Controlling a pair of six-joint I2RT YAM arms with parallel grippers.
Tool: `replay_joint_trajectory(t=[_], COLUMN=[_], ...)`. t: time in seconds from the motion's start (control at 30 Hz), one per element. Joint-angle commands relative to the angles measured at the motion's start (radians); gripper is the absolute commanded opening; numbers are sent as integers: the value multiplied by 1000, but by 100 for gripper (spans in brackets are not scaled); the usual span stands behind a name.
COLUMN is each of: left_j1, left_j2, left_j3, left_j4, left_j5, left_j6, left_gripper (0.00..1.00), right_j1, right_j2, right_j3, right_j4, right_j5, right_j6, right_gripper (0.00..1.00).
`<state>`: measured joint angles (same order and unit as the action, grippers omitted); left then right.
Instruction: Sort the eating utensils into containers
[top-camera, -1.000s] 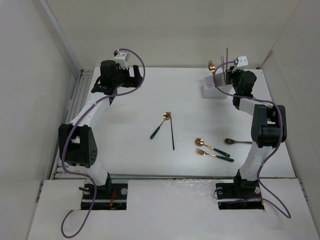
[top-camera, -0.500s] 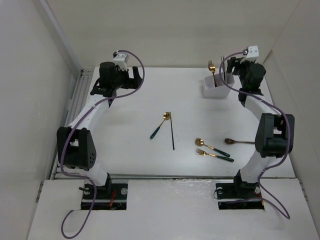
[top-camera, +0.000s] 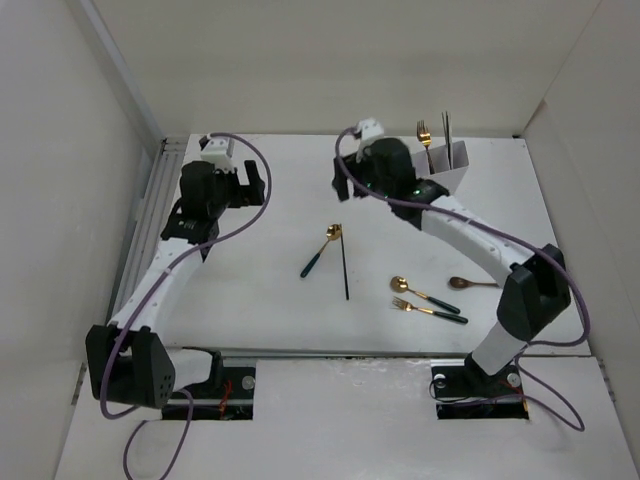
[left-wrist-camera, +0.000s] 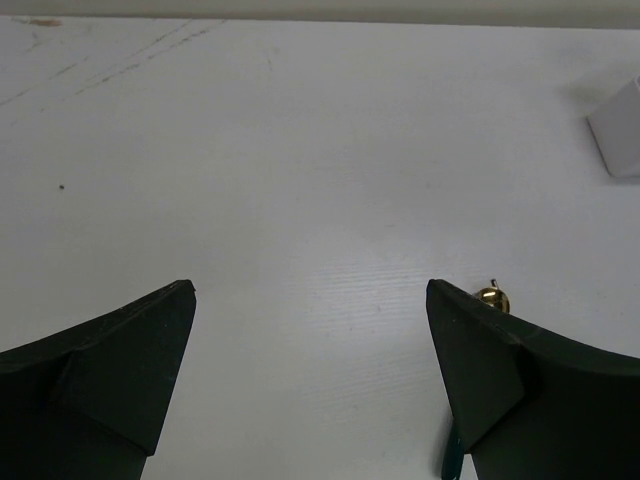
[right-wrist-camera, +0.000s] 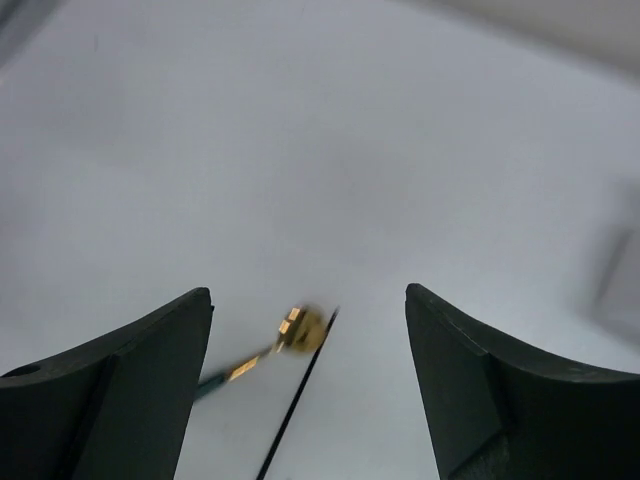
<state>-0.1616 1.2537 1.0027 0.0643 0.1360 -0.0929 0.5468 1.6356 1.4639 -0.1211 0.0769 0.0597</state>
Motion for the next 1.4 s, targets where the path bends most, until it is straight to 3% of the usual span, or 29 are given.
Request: replay_joint_trajectory(t=[0.0,0.2,0.37,0.7,0.77,0.8,0.83,0.97,1.13,1.37], left_j1=[-13,-151,-268,-309,-309,-309,-309,-309,-309,-319], left_j2=[-100,-240,-333,-384,-384,-384,-393,-393,-393,-393], left_j3=[-67,-216,-276,-323,-332,-332,-332,-332,-332,-332], left_j4=[-4,68,77,86,95,95,95,95,95,95], left_j5=[-65,-156,-236,-279,-288,-288,-288,-297,-297,-306], left_j6=[-27,25,25,35,35,35,35,35,35,35], left_gripper=[100,100,100,100,100,100,100,100,100,100], right_j1=[62,176,185,208,208,208,208,208,194,99], right_j2=[38,130,191,346,369,369,369,343,316,110], right_j3=[-76,-143,-194,-128,-128,-137,-137,-183,-227,-326], right_j4=[-242,-290,-266,-282,-293,-302,-302,-302,-328,-240], right_j5=[52,40,27,100,129,129,129,162,221,331], right_j6=[189,267,312,302,316,316,337,388,428,476], right_gripper=[83,77,73,52,44,30,22,0,0,0])
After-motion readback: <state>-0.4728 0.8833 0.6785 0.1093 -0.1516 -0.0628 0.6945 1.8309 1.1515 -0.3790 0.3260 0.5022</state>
